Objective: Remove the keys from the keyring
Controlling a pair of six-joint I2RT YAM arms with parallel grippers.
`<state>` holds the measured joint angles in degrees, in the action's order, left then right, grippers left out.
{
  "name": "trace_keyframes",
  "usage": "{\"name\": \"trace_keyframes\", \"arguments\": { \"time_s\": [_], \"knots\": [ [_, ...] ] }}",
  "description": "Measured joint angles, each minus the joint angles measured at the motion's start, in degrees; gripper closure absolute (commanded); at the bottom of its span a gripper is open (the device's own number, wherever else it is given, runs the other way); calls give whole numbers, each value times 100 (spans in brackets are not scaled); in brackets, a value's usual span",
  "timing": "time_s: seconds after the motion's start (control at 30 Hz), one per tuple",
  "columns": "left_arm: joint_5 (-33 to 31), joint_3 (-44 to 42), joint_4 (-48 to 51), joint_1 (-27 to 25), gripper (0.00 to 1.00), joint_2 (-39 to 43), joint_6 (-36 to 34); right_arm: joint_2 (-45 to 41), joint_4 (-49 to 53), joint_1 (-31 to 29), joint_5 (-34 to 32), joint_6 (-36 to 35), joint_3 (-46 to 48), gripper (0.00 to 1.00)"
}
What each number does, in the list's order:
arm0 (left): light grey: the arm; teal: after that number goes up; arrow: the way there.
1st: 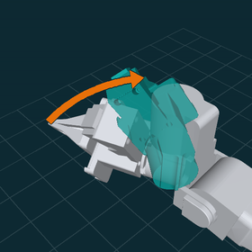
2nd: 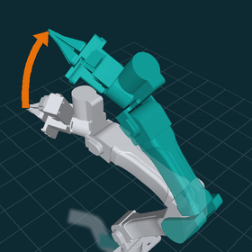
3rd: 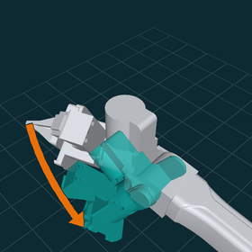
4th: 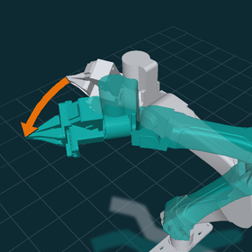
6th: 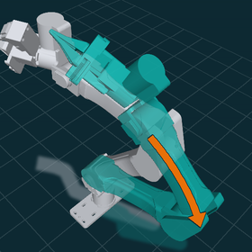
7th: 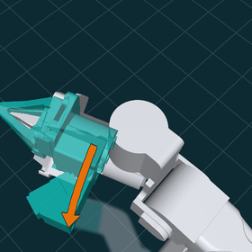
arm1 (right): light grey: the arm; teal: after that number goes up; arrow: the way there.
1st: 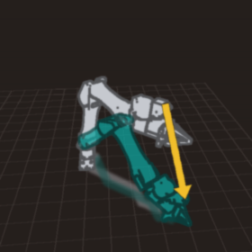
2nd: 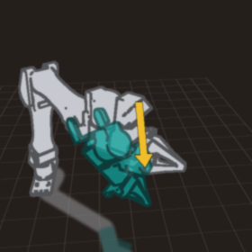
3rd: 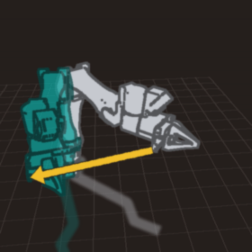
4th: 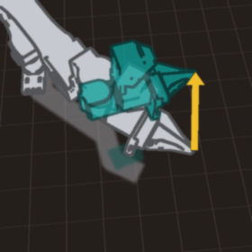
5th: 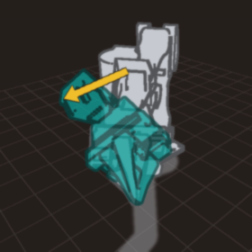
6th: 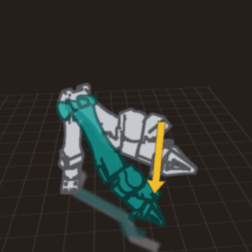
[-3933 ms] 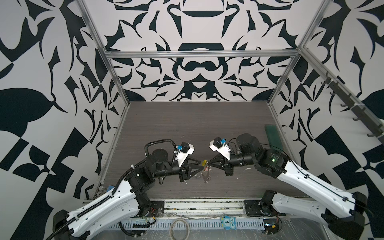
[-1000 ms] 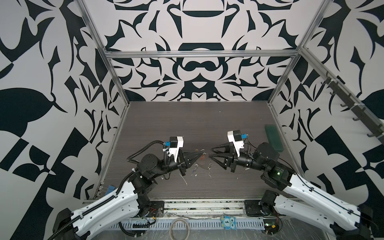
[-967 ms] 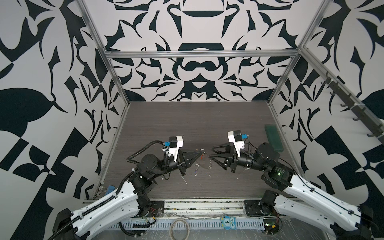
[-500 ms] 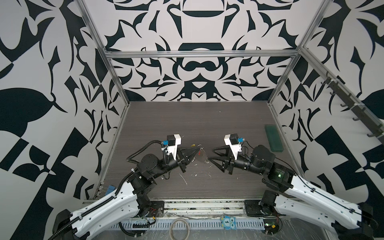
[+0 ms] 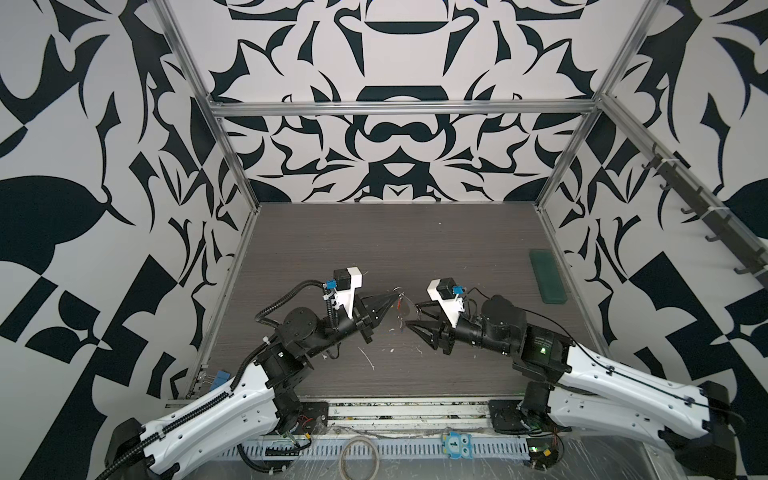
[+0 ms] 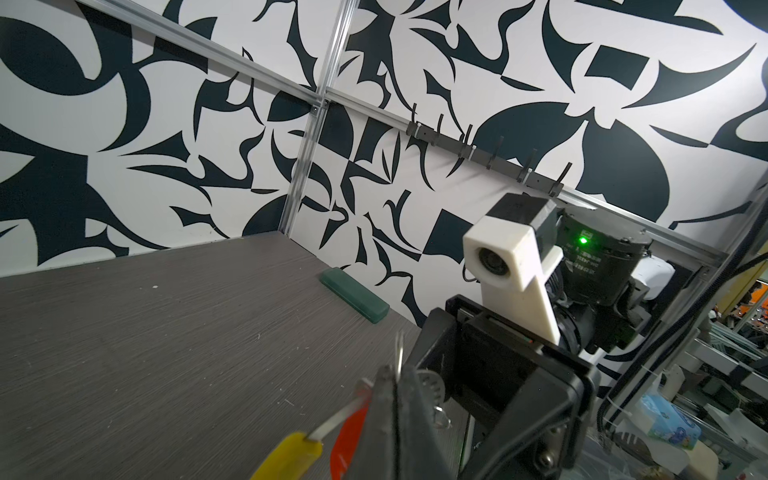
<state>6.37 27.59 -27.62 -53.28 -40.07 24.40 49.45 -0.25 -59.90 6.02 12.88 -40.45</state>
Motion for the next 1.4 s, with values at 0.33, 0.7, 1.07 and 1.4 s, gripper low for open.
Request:
{"name": "trace_keyframes", "arguments": {
  "time_s": [0.33, 0.7, 1.07, 1.4],
  "knots": [
    [-212, 2, 105, -63, 100, 0, -9, 188, 50, -144, -352, -258, -262, 84],
    [-584, 2, 330, -195, 100, 0, -98, 289, 295, -251, -662, -291, -380, 100],
    [-1113, 9, 330, -308, 100, 2, -199, 566, 645, -723, -1567, -256, -772, 100],
    [-1241, 2, 234, -328, 100, 76, -321, 726, 680, -1075, -2090, -251, -977, 97]
  ]
}}
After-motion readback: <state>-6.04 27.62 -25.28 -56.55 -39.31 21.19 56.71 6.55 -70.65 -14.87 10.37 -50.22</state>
